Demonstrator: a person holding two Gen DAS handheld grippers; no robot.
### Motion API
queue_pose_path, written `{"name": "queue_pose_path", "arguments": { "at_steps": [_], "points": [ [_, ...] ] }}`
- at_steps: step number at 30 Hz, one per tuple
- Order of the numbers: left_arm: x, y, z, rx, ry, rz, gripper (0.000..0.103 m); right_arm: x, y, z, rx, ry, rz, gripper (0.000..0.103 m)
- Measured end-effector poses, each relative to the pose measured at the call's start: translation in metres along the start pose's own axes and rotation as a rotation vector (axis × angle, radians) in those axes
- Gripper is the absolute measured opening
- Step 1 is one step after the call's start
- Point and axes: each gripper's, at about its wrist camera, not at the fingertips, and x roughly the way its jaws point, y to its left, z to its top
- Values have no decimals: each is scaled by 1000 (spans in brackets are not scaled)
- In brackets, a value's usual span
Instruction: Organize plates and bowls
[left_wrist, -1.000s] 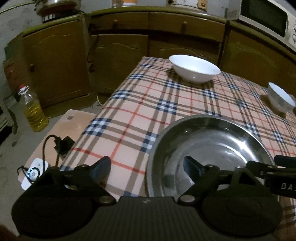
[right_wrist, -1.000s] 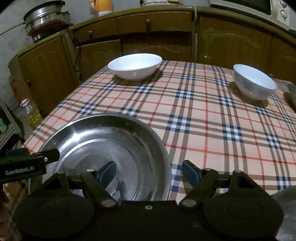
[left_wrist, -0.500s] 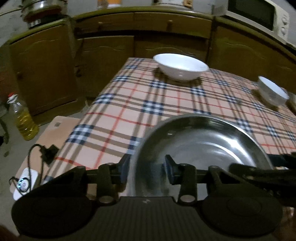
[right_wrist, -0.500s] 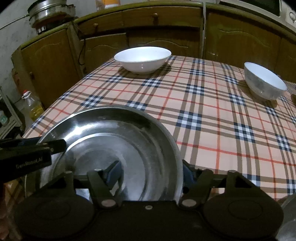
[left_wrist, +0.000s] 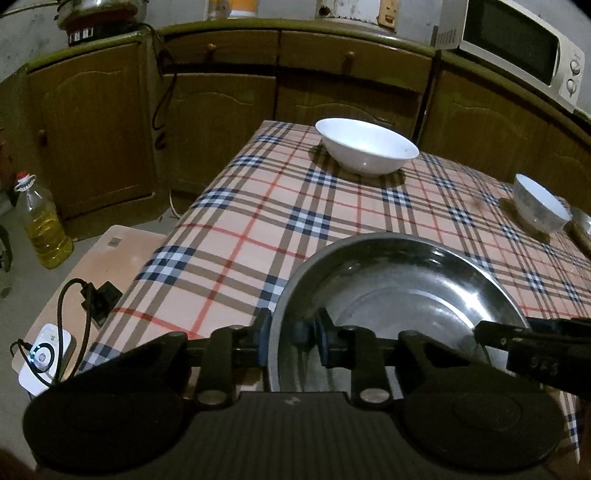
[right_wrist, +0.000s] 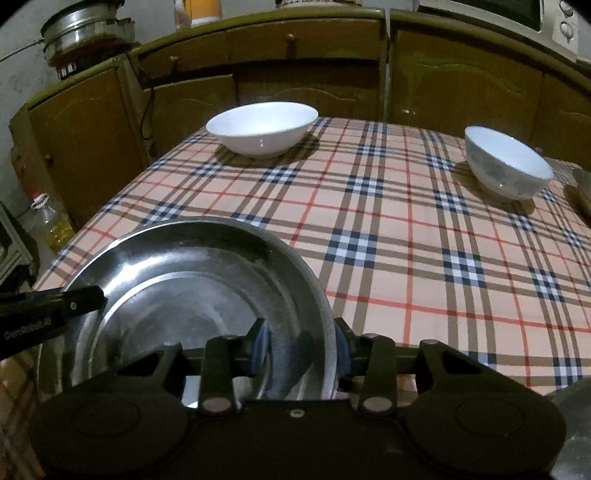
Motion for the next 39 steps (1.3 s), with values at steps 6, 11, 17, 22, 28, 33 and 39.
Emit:
{"name": "queue_pose_path", "arguments": {
  "at_steps": [6, 11, 17, 22, 28, 33, 39],
  "points": [
    [-10, 3, 0, -9, -23, 1, 25, -12, 4, 3, -21, -36, 1, 45],
    [-24, 3, -1, 3, -50, 13, 25, -25, 8, 4, -37, -61, 7, 44],
    [-44, 1, -1, 7, -79, 18, 25, -45, 7, 5, -34, -86, 20, 43],
    [-60, 1, -3, -7, -97, 20, 25, -65, 7, 3, -32, -113, 36, 43],
    [-78, -1, -8, -10, -107, 29, 26, -87, 7, -2, -29, -138, 57, 43],
    [-93, -4, -8, -2, -125, 35, 25, -102, 5, -4, -23, -153, 64, 43],
    [-110, -11, -8, 10, -152, 38, 25, -122, 1, -8, -10, -170, 71, 43]
  ]
}}
